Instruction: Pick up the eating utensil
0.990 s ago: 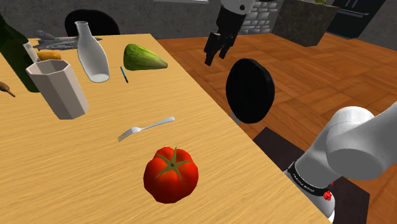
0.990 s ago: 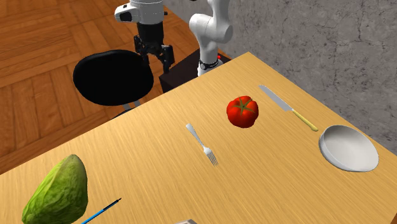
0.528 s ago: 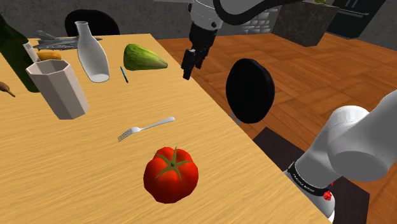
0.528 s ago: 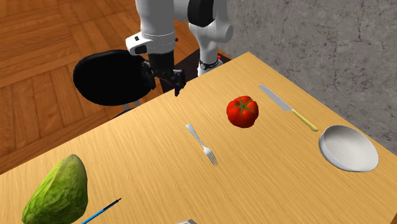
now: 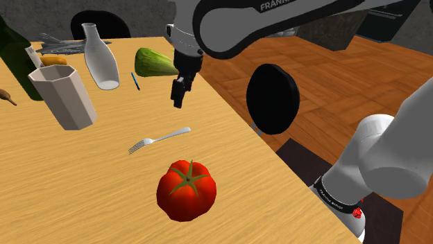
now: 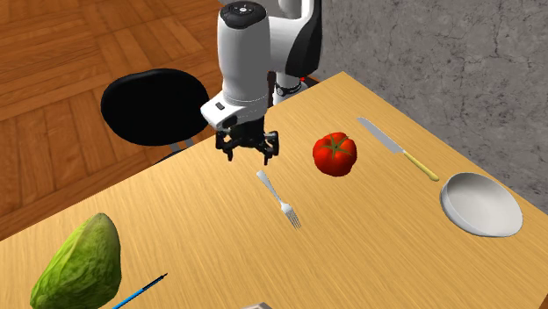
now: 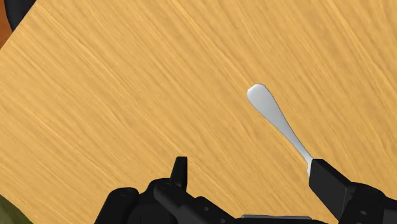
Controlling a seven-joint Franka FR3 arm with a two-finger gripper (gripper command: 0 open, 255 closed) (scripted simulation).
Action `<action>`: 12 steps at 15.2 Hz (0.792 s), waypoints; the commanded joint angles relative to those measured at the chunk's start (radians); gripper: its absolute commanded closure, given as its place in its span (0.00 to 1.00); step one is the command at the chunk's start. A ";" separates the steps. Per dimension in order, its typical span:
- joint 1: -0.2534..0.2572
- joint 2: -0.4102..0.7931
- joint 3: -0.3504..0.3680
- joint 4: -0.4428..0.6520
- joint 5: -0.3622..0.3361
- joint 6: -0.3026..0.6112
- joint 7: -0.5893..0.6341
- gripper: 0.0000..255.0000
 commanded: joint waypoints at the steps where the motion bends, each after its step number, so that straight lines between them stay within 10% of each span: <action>1: 0.017 0.050 0.018 0.017 -0.019 0.028 -0.016 0.00; 12: 0.114 0.292 0.094 0.130 -0.151 0.124 -0.049 0.00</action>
